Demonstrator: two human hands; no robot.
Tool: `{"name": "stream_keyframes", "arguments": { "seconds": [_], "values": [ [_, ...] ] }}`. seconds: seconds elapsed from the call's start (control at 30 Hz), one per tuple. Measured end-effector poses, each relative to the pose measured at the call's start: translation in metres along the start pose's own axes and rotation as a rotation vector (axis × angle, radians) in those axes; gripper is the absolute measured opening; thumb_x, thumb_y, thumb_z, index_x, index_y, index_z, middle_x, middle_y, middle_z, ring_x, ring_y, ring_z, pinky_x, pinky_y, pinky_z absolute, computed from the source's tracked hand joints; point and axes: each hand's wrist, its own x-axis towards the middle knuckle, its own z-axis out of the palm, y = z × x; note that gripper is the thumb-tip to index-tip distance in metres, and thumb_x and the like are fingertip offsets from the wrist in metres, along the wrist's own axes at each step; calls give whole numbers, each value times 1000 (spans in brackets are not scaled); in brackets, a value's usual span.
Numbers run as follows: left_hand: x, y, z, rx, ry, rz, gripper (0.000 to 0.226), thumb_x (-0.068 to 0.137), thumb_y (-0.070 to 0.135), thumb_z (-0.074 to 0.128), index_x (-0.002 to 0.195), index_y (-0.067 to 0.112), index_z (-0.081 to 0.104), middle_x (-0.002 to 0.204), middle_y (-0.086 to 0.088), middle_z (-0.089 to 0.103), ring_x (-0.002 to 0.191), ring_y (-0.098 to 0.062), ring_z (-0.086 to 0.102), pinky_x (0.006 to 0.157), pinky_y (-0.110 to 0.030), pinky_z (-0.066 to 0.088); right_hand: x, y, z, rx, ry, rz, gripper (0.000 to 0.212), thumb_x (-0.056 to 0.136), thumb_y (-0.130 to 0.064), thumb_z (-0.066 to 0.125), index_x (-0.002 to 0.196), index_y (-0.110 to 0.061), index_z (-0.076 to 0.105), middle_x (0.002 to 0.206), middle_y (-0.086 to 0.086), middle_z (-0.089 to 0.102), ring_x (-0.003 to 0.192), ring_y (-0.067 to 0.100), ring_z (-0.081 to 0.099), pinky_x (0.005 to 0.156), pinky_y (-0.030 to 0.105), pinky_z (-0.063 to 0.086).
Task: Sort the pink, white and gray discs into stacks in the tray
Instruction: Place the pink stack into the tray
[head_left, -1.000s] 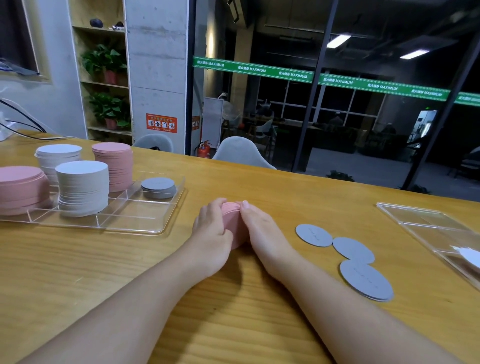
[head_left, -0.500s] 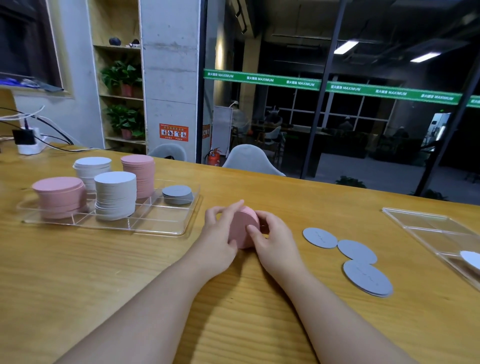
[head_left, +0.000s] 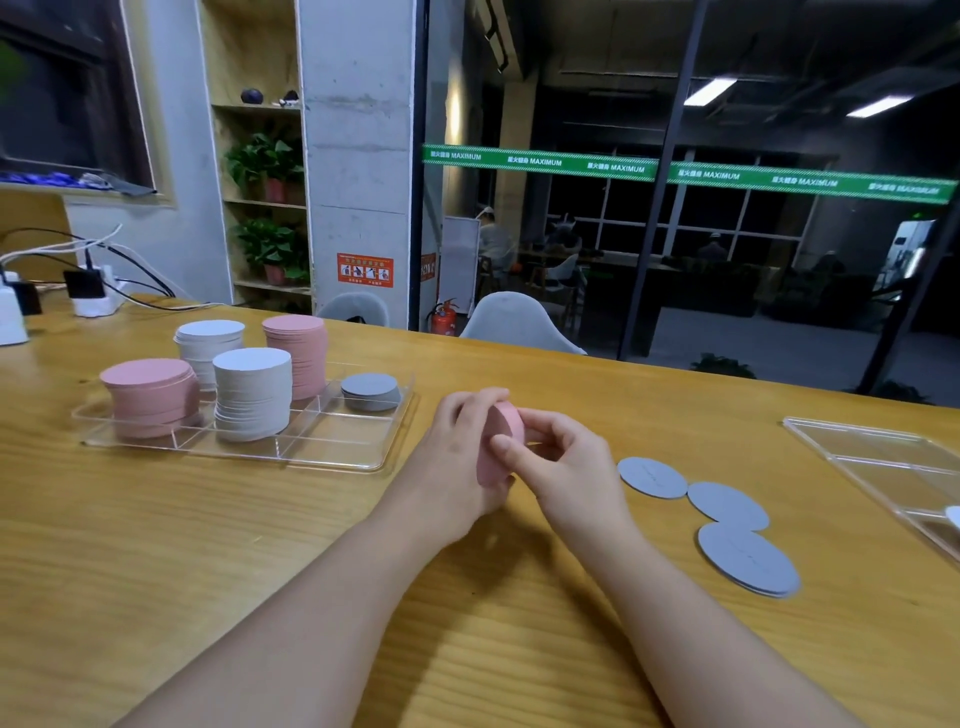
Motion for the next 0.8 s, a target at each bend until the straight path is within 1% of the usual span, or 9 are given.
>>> {"name": "stream_keyframes", "arguments": {
  "seconds": [0.17,0.27,0.33,0.4,0.47,0.53,0.6,0.7,0.8],
  "values": [
    [5,3,-17,123,30,39,73,72,15,69,135,25,35,135,5,35,117,-17,47,88,-20,38,-3,-10,6,102,-48,-12,26,82,-10,69,103,-23,63,96,-8,70,83,2,65,74,14,51],
    [1,-13,-45,229,-12,0,73,73,24,71,136,30,32,135,9,36,118,-13,46,81,-14,31,-8,-15,27,158,-131,-10,24,89,-15,60,110,-26,61,105,-11,68,94,0,63,84,16,49],
    [-3,-26,-69,242,-21,-29,76,72,29,74,134,35,32,131,12,39,118,-12,44,89,-22,37,-10,-16,44,148,-203,-14,23,94,-22,52,114,-33,57,114,-15,63,107,-1,58,94,18,45],
    [-8,-40,-95,234,-7,-49,75,71,29,76,133,34,33,123,14,39,112,-6,41,92,-21,35,-12,-8,58,-129,-273,-90,33,97,-34,45,130,-31,46,130,-13,51,121,-2,44,105,17,32],
    [-13,-54,-120,260,18,-86,73,72,30,76,131,35,34,121,14,40,108,-6,41,87,-19,33,-12,4,70,-458,-380,-210,55,96,-41,41,145,-23,25,149,-9,29,132,-7,20,110,10,13],
    [-16,-68,-145,304,63,-118,72,71,32,77,130,37,35,121,12,43,107,-11,44,84,-25,36,-8,12,77,-643,-440,-220,67,95,-43,41,149,-24,5,156,-12,4,140,-2,-1,115,19,4],
    [-20,-82,-168,328,105,-151,74,70,29,78,131,36,37,120,10,43,107,-14,45,85,-26,37,-2,12,84,-760,-482,-231,73,94,-47,40,148,-28,-5,155,-15,-11,141,2,-14,118,29,1],
    [-22,-100,-198,345,180,-214,74,71,21,79,133,31,39,122,7,42,105,-12,42,86,-24,34,7,9,94,-848,-550,-233,73,95,-48,37,148,-28,-10,154,-16,-18,137,-2,-21,118,31,-3],
    [-17,-115,-223,353,218,-306,73,71,27,79,132,35,39,124,4,45,105,-18,47,84,-30,41,13,11,98,-870,-613,-173,68,97,-46,32,149,-28,-8,154,-16,-16,140,-2,-14,118,31,-1]
  ]
}}
